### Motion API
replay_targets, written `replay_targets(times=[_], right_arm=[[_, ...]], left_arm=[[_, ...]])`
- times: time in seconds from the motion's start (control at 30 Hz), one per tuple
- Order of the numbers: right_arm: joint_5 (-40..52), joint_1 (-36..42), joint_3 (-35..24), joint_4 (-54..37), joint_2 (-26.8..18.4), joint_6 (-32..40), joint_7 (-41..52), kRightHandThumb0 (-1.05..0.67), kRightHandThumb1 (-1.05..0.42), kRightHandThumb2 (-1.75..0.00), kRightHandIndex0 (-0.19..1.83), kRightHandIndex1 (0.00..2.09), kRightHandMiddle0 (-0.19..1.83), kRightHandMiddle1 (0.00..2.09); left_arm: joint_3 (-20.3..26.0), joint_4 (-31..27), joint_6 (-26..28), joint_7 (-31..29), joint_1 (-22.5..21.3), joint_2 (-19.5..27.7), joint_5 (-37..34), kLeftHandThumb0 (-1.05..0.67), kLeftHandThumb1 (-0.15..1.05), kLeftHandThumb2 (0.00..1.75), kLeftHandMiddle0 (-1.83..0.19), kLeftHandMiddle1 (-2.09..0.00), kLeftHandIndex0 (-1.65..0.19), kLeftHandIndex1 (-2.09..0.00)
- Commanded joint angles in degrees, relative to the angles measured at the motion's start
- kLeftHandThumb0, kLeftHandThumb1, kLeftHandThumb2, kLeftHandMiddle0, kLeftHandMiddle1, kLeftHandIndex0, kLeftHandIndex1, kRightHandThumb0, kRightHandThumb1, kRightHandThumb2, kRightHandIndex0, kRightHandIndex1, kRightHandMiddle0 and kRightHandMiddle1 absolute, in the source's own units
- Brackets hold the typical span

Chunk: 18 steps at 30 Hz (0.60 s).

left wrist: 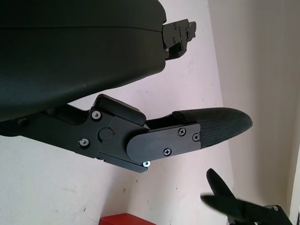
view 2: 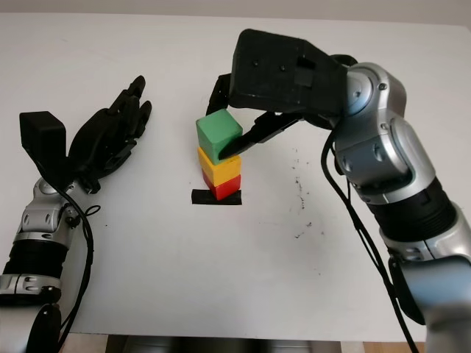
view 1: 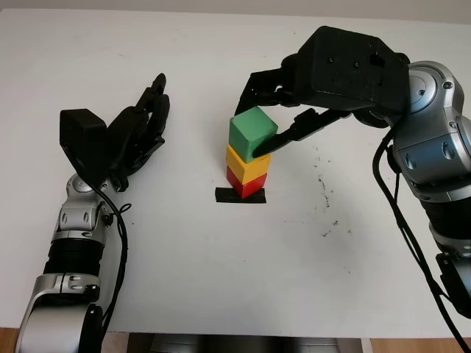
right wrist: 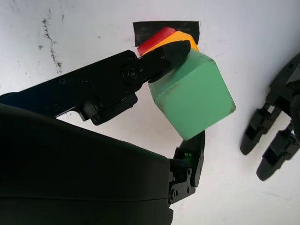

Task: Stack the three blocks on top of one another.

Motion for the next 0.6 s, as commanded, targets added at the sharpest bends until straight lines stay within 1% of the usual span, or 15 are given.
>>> replay_targets(times=[0.0, 0.13, 0.27, 0.47, 0.57], right_arm=[[-0.1, -0.4, 0.3, -1.3, -1.0, 0.3, 1.0, -0.66, -0.89, -0.06, -0.02, 0.00, -0.07, 0.46], [0.5, -0.6, 0.1, -1.4, -1.4, 0.0, 2.8, -0.72, -0.89, -0.05, -0.14, 0.01, -0.16, 0.24], [1.2, -0.7, -0.6, -1.5, -1.3, 0.5, 3.5, -0.77, -0.88, -0.05, -0.19, 0.00, -0.19, 0.04], [3.4, -0.2, -2.4, -1.5, -2.5, -2.1, 4.5, -0.88, -0.88, -0.06, -0.19, 0.00, -0.19, 0.00], [4.9, -0.7, -4.0, -2.9, -4.0, -1.7, 5.9, -0.90, -0.89, -0.06, -0.19, 0.00, -0.19, 0.00]], left_arm=[[0.3, -0.7, -0.2, 0.0, 1.0, 0.4, 0.0, -0.81, 1.05, 0.64, 0.19, 0.00, 0.19, 0.00], [0.3, -0.9, 0.1, 0.4, 1.2, 0.3, 0.1, -0.81, 1.05, 0.63, 0.19, 0.00, 0.19, 0.00], [0.4, -0.5, -0.2, -0.1, 1.1, 0.3, -0.3, -0.82, 1.05, 0.63, 0.19, 0.00, 0.19, 0.00], [0.3, -0.2, -0.4, 0.3, 1.0, 0.2, 0.1, -0.82, 1.05, 0.63, 0.19, 0.00, 0.19, 0.00], [0.4, 0.1, -0.5, 0.0, 1.0, 0.2, -0.2, -0.82, 1.05, 0.63, 0.19, 0.00, 0.19, 0.00]])
